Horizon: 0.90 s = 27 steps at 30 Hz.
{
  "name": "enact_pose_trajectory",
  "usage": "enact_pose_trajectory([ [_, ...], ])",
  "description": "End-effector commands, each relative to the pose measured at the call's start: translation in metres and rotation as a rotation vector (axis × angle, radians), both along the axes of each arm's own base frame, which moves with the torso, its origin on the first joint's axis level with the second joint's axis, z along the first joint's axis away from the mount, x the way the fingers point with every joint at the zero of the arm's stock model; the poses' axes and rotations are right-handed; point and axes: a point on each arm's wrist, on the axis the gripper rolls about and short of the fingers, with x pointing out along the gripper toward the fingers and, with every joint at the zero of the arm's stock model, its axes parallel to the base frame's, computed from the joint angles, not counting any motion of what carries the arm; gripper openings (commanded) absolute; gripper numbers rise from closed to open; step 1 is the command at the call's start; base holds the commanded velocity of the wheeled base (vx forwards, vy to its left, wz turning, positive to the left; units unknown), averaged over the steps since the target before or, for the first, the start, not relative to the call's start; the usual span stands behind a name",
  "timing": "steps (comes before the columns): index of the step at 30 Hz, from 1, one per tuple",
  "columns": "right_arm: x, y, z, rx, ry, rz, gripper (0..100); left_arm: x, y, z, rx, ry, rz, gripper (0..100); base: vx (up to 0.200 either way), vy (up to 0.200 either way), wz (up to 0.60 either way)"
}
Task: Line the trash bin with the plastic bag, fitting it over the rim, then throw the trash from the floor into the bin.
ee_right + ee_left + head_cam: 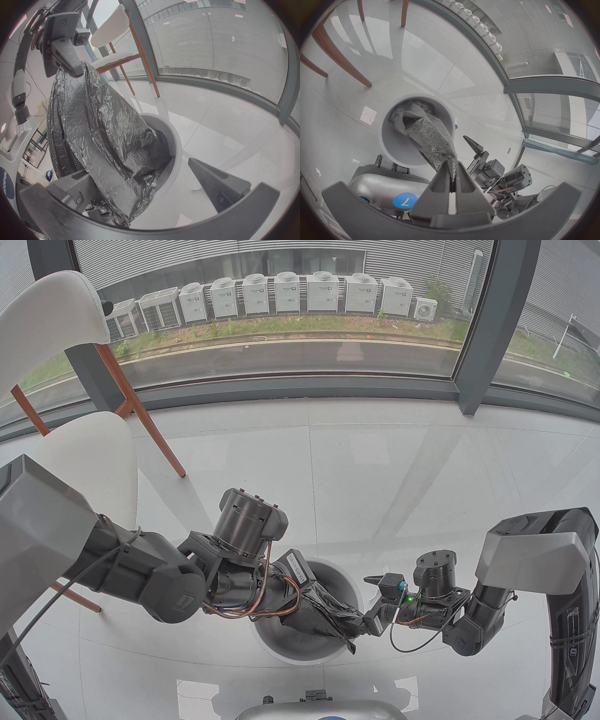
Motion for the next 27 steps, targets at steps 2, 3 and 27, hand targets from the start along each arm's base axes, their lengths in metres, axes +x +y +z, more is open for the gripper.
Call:
enact_pose_trajectory([
  [2,-0.001,0.003,-0.002,-0.001,0.001,0.01,100,0.0,0.0,-0.002,0.003,0.004,0.0,0,0.0,0.0,0.0],
  [3,-0.001,0.004,-0.001,0.0,-0.001,0.013,100,0.0,0.0,-0.001,0.002,0.003,0.0,0,0.0,0.0,0.0],
  [27,-0.039,0.004,0.01,-0.022,0.036,0.074,0,-0.001,0.001,-0.004,0.009,0.006,0.001,0,0.0,0.0,0.0],
])
